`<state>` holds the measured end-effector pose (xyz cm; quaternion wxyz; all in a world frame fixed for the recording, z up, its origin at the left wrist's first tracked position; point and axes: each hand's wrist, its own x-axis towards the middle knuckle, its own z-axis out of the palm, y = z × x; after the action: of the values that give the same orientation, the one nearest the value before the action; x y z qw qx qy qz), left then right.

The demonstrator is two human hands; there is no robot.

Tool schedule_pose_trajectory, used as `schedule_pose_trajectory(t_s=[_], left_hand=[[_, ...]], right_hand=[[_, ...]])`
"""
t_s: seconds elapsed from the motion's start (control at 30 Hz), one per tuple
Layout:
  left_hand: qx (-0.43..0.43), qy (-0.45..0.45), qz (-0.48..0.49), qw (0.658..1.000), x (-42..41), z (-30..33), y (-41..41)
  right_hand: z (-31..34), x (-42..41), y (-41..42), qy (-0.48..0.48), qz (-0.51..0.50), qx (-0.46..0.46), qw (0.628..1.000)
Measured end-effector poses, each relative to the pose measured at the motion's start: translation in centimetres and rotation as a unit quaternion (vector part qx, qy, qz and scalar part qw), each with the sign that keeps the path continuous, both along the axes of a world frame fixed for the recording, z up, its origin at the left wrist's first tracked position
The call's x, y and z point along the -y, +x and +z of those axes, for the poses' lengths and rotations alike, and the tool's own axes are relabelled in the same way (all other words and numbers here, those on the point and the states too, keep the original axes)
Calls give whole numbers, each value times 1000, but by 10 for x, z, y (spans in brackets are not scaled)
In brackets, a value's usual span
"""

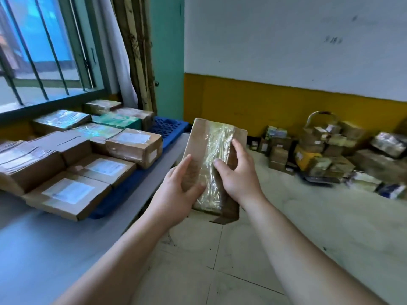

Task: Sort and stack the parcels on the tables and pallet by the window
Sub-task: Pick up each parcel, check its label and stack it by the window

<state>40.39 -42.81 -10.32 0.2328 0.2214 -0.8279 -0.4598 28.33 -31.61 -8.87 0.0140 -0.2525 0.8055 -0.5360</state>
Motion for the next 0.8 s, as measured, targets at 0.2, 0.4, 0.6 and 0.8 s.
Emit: schedule_pose_trajectory(t_s=[0.2,0.4,0.6,0.8], left_hand=[[1,6,-54,999,36,6,-67],[0,0,-74,997,62,5,-142],[4,4,-75,997,82,0,-237],[9,3,-27,1000,119,7,-312]], right_hand=[[11,25,-59,2,-37,3,999],[9,46,-131,3,-54,10,998],[3,66,-224,-3,-51,10,999],[8,118,-315,8,6,4,1000]])
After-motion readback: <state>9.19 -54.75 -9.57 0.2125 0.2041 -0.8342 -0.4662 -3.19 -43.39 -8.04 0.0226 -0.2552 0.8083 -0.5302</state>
